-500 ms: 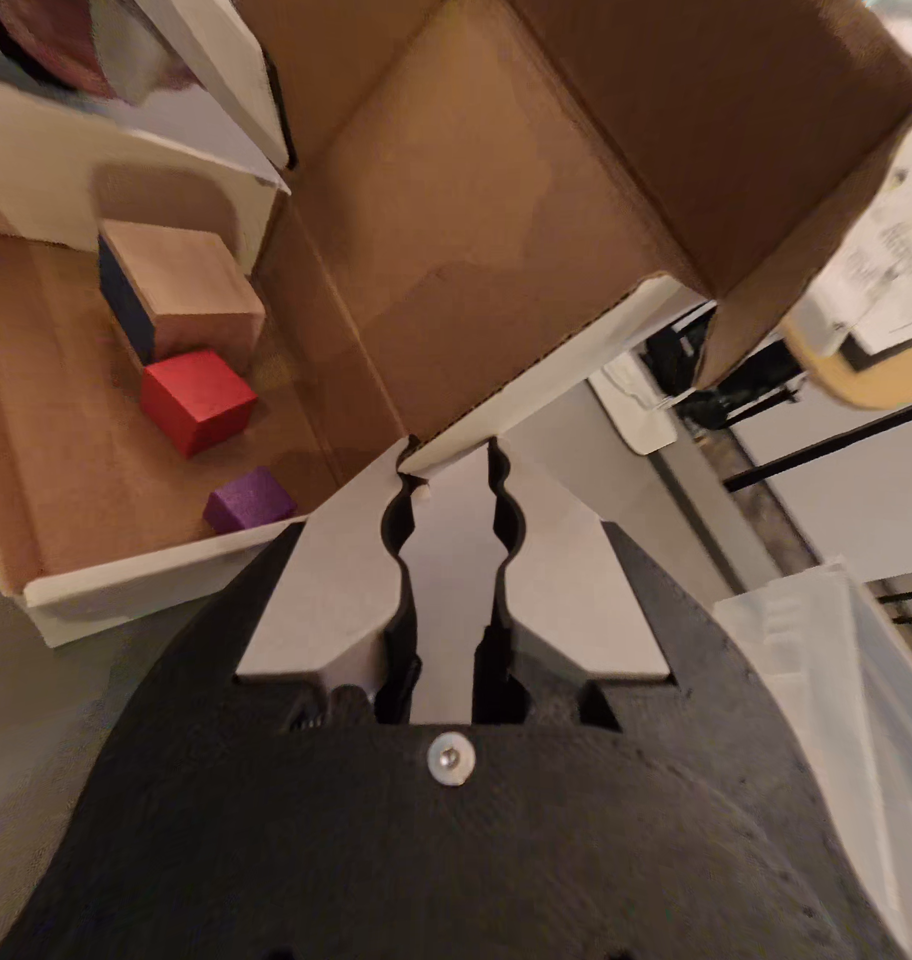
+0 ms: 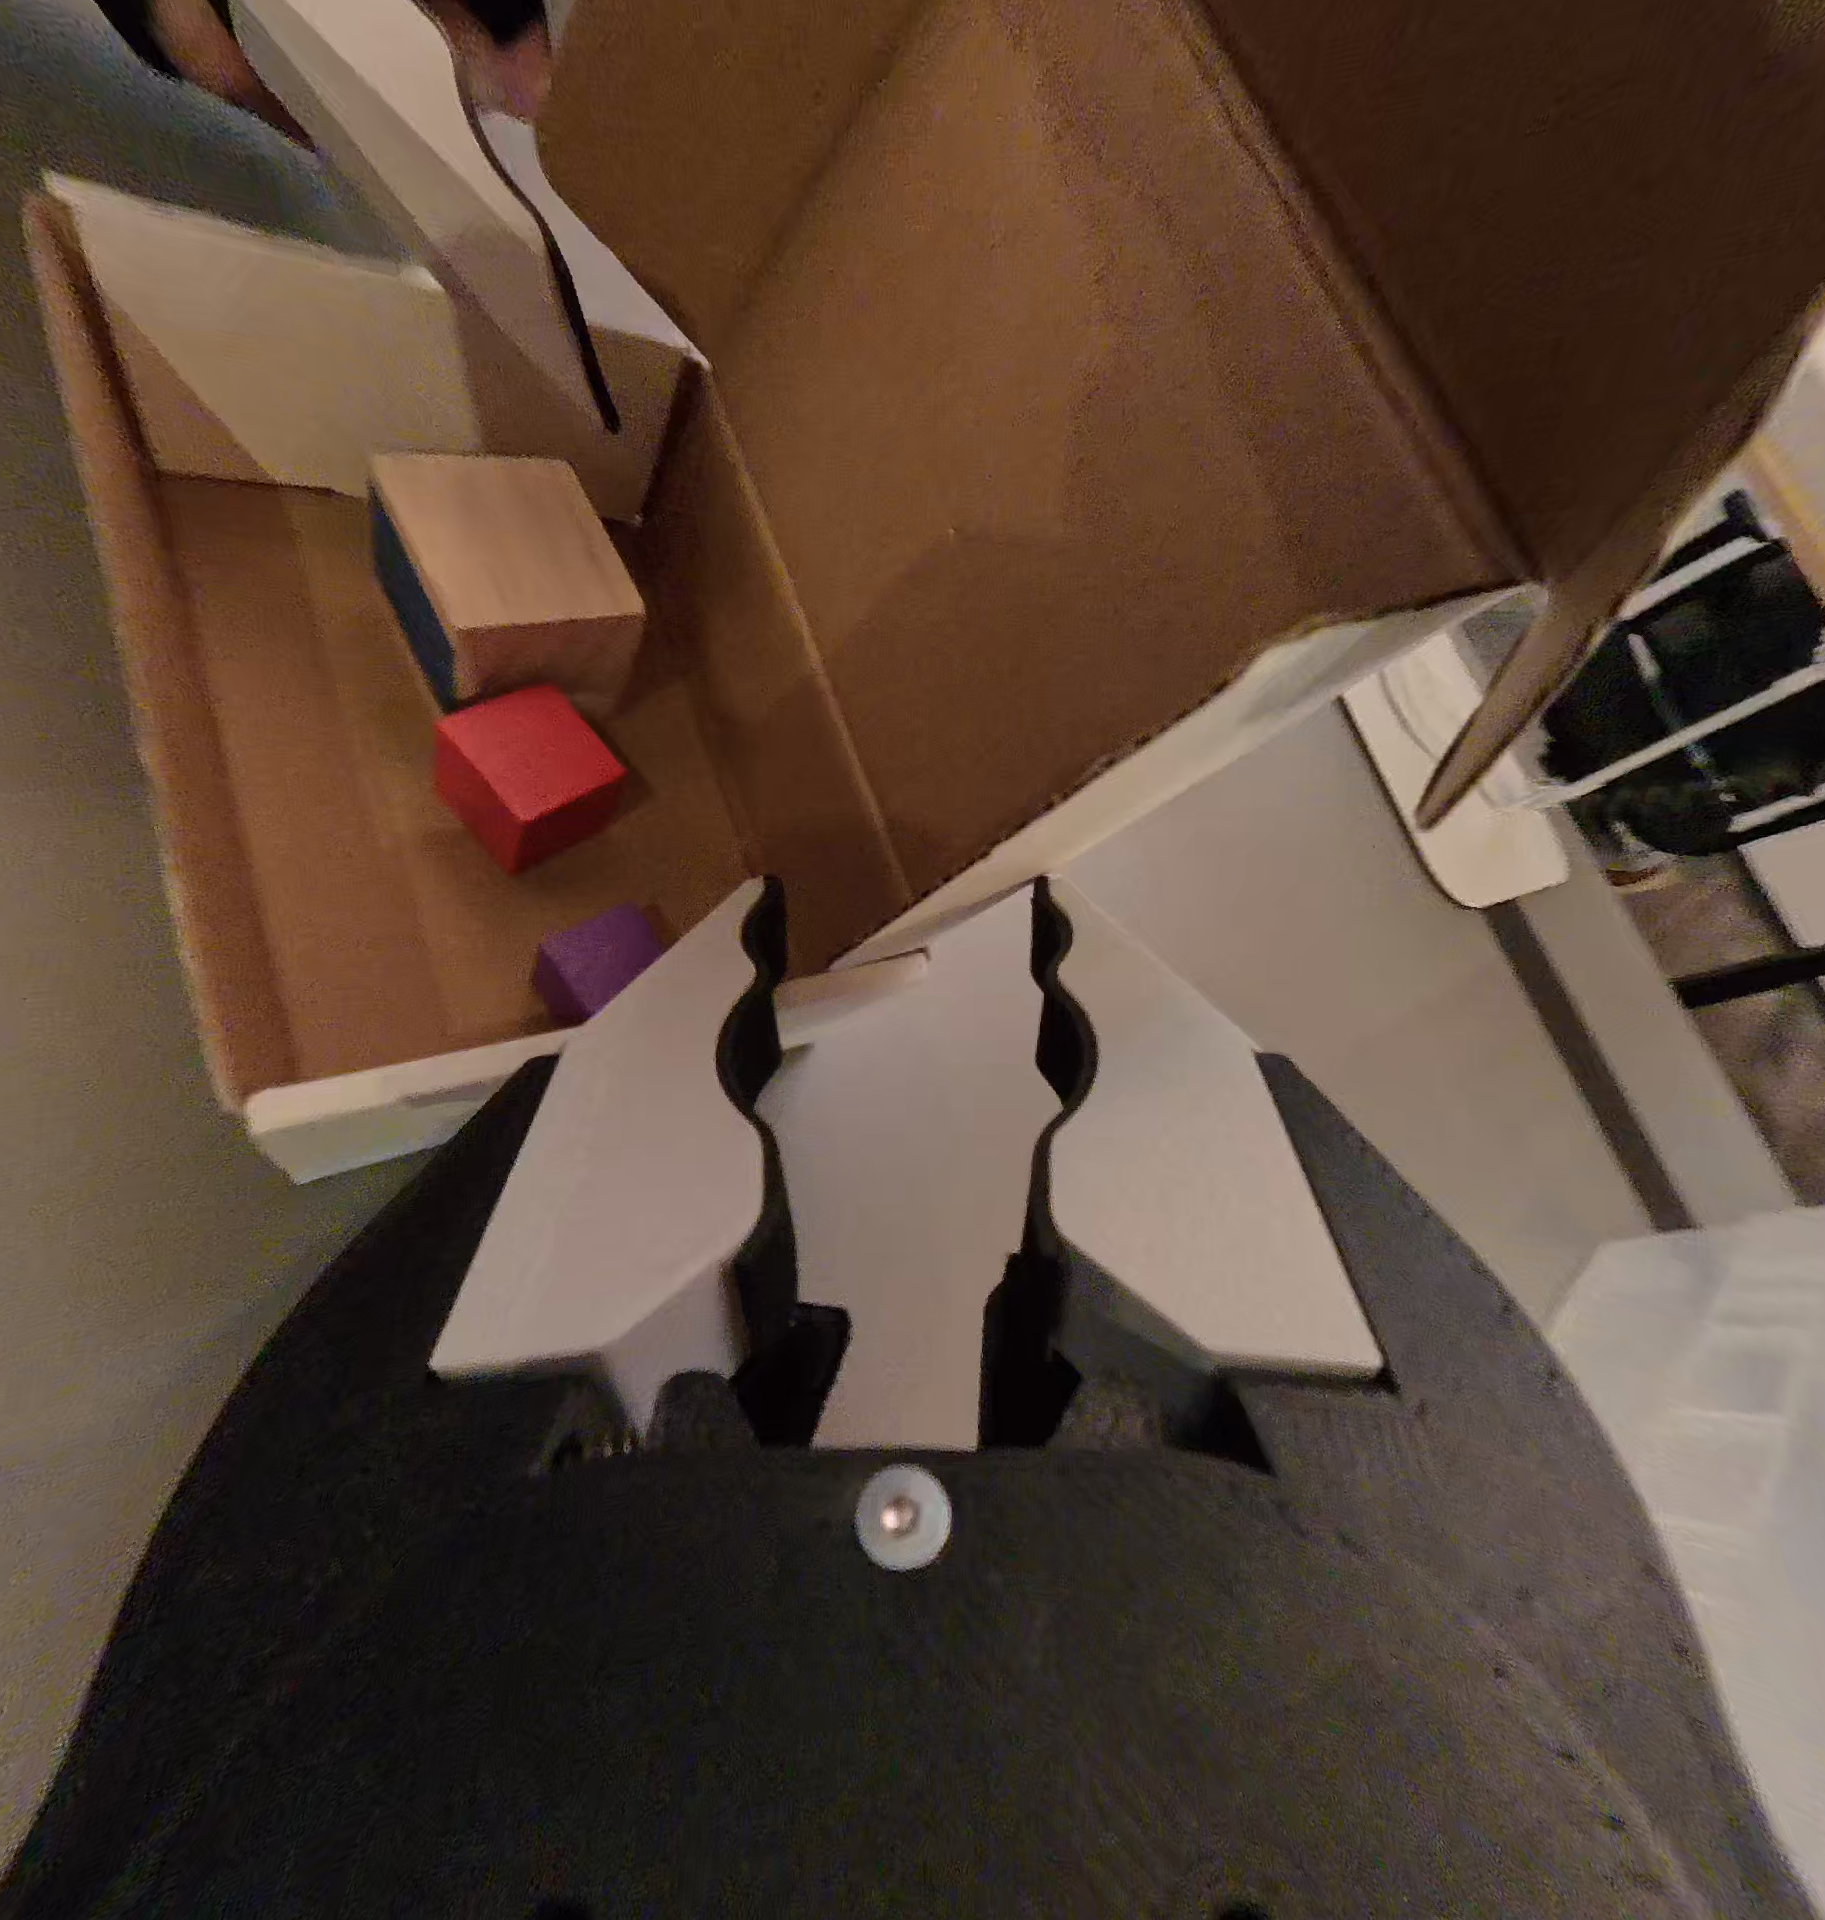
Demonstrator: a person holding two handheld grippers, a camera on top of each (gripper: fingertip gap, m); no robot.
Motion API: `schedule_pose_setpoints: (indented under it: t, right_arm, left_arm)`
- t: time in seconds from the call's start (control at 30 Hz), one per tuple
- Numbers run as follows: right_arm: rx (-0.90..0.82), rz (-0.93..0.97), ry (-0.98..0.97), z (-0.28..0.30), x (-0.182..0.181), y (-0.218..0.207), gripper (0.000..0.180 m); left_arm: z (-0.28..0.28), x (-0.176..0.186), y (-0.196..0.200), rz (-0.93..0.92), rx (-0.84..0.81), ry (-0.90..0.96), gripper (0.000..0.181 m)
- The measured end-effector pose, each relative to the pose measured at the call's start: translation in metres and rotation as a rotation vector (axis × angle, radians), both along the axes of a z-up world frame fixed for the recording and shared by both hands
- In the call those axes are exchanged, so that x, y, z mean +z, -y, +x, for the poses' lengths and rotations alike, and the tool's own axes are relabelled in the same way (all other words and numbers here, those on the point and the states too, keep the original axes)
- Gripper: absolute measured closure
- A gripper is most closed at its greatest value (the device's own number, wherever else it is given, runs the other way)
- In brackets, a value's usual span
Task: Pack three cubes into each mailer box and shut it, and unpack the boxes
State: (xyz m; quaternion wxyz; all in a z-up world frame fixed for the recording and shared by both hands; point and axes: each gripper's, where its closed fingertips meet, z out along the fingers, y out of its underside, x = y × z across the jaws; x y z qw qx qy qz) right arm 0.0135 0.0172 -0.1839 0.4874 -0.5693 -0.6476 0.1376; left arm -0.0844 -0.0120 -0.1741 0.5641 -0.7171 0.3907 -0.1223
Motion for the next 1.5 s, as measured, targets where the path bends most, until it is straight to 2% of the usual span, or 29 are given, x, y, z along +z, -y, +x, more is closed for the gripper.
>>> schedule_pose_setpoints:
  t: [0.07,0.1,0.3,0.4,0.5,0.57,0.73,0.83,0.9,1.0,1.23,1.5]
  right_arm:
    - [0.04,-0.087,-0.039,0.001,0.001,0.009,0.126]
    - [0.065,-0.146,-0.057,0.001,0.002,0.015,0.121]
    - [0.174,-0.372,-0.04,0.005,-0.001,0.047,0.08]
    - [0.169,-0.465,-0.047,0.004,0.002,0.053,0.073]
    - [0.179,-0.523,-0.066,0.002,0.009,0.057,0.076]
    - [0.182,-0.541,-0.084,0.005,0.013,0.054,0.095]
    - [0.219,-0.561,-0.068,0.019,0.012,0.051,0.099]
    - [0.252,-0.573,-0.106,0.021,0.021,0.049,0.105]
    - [0.256,-0.571,-0.124,0.021,0.026,0.046,0.115]
    - [0.267,-0.565,-0.145,0.018,0.035,0.046,0.131]
    - [0.214,-0.513,-0.126,0.008,0.033,0.045,0.131]
    - [0.203,-0.373,-0.046,0.007,0.017,0.057,0.128]
  left_arm:
    - [0.001,-0.001,0.004,0.013,-0.02,-0.029,0.115]
    - [0.004,-0.002,0.008,0.012,-0.048,-0.04,0.108]
    - [0.008,-0.006,0.021,-0.031,-0.101,-0.068,0.098]
    - [0.012,-0.005,0.024,-0.1,-0.111,-0.037,0.089]
    - [0.013,-0.002,0.024,-0.145,-0.109,-0.019,0.091]
    - [0.011,0.002,0.024,-0.152,-0.114,0.0,0.093]
    - [-0.002,0.014,0.027,-0.129,-0.137,-0.011,0.096]
    - [-0.009,0.028,0.028,-0.129,-0.164,0.028,0.109]
    - [-0.01,0.039,0.029,-0.128,-0.175,0.063,0.116]
    - [-0.004,0.04,0.035,-0.144,-0.2,0.045,0.117]
    - [0.005,0.039,0.035,-0.207,-0.146,0.124,0.114]
    - [0.011,0.02,0.052,-0.093,-0.119,-0.004,0.111]
